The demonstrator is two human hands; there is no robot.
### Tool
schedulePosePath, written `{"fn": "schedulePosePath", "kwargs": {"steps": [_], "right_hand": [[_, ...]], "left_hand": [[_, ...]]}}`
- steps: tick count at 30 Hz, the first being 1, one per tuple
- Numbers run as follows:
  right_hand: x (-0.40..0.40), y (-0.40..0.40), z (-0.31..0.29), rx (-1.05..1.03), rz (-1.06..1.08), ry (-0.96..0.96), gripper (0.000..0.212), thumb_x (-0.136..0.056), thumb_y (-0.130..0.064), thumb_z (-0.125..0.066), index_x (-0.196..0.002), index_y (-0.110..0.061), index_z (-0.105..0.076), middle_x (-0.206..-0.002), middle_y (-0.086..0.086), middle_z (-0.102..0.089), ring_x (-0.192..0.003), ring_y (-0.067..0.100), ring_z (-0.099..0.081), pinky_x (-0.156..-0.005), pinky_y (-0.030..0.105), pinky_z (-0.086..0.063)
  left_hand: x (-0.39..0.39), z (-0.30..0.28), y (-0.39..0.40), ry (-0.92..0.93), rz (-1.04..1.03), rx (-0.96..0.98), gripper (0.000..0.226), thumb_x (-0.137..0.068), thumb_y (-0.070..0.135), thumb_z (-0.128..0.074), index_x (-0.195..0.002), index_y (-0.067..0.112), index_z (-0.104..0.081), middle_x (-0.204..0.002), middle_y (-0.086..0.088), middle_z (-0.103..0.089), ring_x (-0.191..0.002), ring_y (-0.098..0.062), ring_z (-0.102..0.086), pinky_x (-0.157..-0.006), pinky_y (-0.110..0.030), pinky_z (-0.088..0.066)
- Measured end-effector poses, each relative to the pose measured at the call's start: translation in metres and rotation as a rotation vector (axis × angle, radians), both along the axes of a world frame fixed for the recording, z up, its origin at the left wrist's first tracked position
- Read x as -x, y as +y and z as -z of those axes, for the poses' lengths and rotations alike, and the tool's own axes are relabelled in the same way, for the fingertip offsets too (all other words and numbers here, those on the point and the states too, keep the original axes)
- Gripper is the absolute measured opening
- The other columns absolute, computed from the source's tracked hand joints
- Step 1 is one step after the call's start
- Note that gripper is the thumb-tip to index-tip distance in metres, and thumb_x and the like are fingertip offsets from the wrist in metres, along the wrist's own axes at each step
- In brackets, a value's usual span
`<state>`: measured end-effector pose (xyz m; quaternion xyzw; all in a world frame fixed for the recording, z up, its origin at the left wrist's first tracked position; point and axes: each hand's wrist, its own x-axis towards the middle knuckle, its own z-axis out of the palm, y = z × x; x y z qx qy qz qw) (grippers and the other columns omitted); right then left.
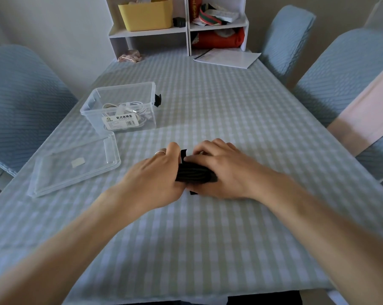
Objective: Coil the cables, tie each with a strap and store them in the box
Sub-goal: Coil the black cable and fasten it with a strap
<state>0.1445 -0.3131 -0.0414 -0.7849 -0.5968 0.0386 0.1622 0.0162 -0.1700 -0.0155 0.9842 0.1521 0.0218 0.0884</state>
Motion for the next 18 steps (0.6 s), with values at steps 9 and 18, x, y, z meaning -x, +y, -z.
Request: {"fn": "schedulePosePath", "kwargs": {"steps": [9,18], "right_hand": [[-0.002,-0.004,0.005,-0.048,-0.038,-0.007,0.058,-0.098,-0.057,-0.021,-0.138,-0.028,-0.052,-0.123,-0.015,-0.06,-0.117,0.009,-0.049,-0.094,0.04,-0.044],[-0.008,0.002,0.01,-0.082,-0.058,-0.085,0.054,-0.1,-0.052,-0.026,-0.139,-0.027,-0.052,-0.113,-0.021,-0.058,-0.104,0.009,-0.046,-0.086,0.041,-0.048]], "left_hand": [[-0.011,0.005,-0.003,-0.016,-0.008,-0.106,0.027,-0.09,0.023,-0.054,-0.096,0.018,-0.028,-0.087,0.003,-0.038,-0.072,-0.022,-0.053,-0.058,-0.03,-0.037],[0.026,0.024,0.033,-0.26,0.21,0.168,0.046,-0.081,0.056,-0.056,-0.12,0.034,-0.058,-0.121,0.014,-0.056,-0.112,-0.011,-0.055,-0.094,-0.031,-0.047]]}}
